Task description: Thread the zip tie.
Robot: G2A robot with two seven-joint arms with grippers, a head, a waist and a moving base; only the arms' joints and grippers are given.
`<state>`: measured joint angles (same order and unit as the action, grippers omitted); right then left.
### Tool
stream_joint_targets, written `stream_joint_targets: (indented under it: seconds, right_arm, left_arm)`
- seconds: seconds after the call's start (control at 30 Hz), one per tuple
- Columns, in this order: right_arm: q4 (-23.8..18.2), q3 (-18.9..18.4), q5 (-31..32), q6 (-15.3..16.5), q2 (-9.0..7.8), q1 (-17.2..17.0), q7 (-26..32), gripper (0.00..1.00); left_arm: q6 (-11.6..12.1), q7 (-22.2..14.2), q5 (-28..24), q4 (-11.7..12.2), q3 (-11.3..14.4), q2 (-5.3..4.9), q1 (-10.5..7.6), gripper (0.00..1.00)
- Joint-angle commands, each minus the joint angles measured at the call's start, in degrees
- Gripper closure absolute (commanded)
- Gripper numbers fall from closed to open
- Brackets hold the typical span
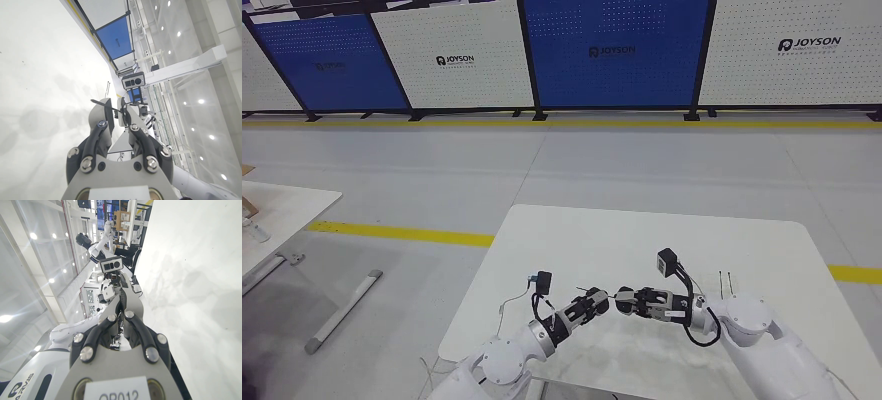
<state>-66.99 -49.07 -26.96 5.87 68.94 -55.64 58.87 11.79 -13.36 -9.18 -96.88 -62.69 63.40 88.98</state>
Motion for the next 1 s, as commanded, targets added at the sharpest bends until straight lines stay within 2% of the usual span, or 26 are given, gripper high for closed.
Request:
stream_joint_targets:
  seconds: [0.0,0.3,0.33,0.37,0.4,0.43,0.6,0.77,0.87,0.97]
  right_arm:
    - [0.0,0.0,0.0,0.0,0.00,0.0,0.0,1.00]
    - [0.0,0.0,0.0,0.0,0.01,-0.1,-0.3,1.00]
    - [-0.5,-0.1,0.1,-0.2,0.02,-0.5,-1.3,0.86]
    - [-0.9,-0.2,0.3,-0.3,-0.01,-0.8,-1.8,0.42]
    - [-1.3,-0.4,0.5,-0.4,-0.07,-1.1,-2.0,0.07]
    - [-1.5,-0.7,0.5,-0.4,-0.14,-1.3,-2.1,0.00]
    - [-3.0,-2.8,1.2,-0.4,-0.74,-2.6,-2.9,0.00]
    - [-6.2,-7.2,1.3,0.0,-2.02,-5.5,-4.1,0.00]
    - [-8.8,-10.4,1.1,1.5,-2.84,-8.2,-5.6,0.00]
    - [-9.1,-10.5,1.3,1.6,-2.90,-8.5,-5.6,0.00]
  left_arm:
    - [0.0,0.0,0.1,0.0,0.0,0.01,0.05,1.00]
    - [0.0,0.1,0.7,0.0,0.0,0.08,0.14,1.00]
    - [-0.1,0.1,0.7,0.0,0.0,0.09,0.14,1.00]
    - [-0.1,0.1,0.7,0.0,0.0,0.10,0.12,1.00]
    - [-0.2,0.1,0.8,0.1,0.1,0.12,0.08,1.00]
    - [-0.2,0.1,0.8,0.1,0.1,0.13,0.06,1.00]
    - [-0.5,0.4,0.7,0.1,0.1,0.20,0.06,1.00]
    - [-4.6,3.3,-0.1,-0.7,0.2,0.46,0.27,1.00]
    - [-6.7,4.9,-0.4,-2.2,0.4,0.62,0.61,1.00]
    - [-6.9,4.9,-0.5,-2.4,0.4,0.63,0.67,1.00]
